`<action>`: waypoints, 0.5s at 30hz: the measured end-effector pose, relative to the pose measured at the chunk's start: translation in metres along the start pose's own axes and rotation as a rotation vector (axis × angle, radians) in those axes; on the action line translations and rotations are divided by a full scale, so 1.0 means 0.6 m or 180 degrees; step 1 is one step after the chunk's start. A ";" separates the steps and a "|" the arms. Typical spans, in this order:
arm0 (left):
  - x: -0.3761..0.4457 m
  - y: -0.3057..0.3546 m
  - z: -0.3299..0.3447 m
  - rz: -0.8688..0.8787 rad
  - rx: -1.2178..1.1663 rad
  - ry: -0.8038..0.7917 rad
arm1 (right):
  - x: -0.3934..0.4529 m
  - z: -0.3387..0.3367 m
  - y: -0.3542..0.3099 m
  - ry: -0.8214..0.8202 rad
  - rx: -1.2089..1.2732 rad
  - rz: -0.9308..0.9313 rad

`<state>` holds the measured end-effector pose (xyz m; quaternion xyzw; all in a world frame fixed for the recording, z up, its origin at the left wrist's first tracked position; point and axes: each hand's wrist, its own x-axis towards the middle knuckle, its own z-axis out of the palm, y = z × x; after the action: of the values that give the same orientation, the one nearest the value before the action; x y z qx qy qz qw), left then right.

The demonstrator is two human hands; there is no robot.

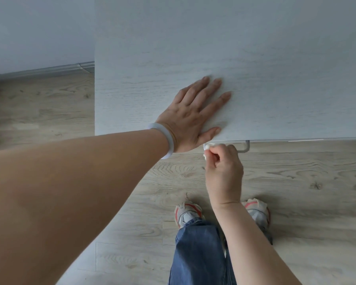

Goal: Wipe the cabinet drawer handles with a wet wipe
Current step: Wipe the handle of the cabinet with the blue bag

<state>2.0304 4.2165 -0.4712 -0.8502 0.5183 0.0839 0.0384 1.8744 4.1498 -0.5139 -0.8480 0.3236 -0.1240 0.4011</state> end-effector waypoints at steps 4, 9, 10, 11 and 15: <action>0.002 -0.001 -0.002 0.0005 -0.0040 -0.0015 | 0.018 -0.029 0.031 0.0020 0.0019 -0.0169; -0.001 -0.001 -0.001 -0.0017 -0.0004 -0.0040 | 0.015 -0.039 0.030 0.0399 0.0332 0.0455; -0.002 -0.002 0.000 -0.0019 0.0004 -0.0046 | 0.008 -0.024 0.015 0.0246 0.0360 0.0368; -0.002 -0.002 0.000 -0.0020 0.0017 -0.0041 | 0.000 -0.010 0.000 -0.0001 0.0508 0.0313; 0.000 -0.001 0.000 0.0006 -0.0017 0.0041 | -0.035 0.007 -0.027 -0.0597 0.2307 0.2378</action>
<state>2.0310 4.2166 -0.4710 -0.8503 0.5192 0.0798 0.0327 1.8678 4.1734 -0.5034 -0.4892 0.5028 -0.0002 0.7126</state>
